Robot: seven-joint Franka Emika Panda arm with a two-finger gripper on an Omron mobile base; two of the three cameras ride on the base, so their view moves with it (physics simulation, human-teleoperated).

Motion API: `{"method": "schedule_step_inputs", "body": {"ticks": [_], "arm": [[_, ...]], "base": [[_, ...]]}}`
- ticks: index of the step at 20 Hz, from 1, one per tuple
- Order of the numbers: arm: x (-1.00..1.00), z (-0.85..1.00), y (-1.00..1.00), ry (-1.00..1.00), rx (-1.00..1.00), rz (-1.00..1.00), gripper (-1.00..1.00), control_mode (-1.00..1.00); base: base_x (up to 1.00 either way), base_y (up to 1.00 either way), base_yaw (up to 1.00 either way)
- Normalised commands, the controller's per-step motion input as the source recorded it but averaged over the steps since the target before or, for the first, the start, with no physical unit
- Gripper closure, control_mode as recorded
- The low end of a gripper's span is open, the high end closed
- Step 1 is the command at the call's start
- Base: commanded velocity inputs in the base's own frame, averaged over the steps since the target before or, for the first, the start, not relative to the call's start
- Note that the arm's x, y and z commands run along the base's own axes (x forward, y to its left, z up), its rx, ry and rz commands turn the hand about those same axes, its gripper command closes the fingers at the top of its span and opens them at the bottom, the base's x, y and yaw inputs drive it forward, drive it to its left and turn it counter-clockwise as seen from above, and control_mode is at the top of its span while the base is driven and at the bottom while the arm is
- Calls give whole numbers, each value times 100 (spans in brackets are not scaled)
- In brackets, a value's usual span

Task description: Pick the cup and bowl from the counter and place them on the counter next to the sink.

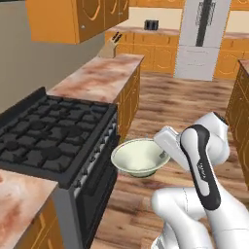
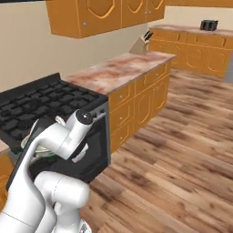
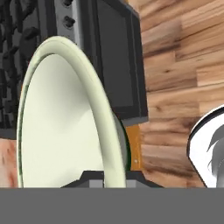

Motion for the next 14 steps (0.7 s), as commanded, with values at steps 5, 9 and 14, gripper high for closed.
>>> {"method": "schedule_step_inputs", "body": {"ticks": [5,9,14], "arm": [[0,0,0,0,0,0,100,100],[0,0,0,0,0,0,100,100],[0,0,0,0,0,0,100,100]], "base": [[1,0,-96],[15,5,-92],[62,52,-75]]}}
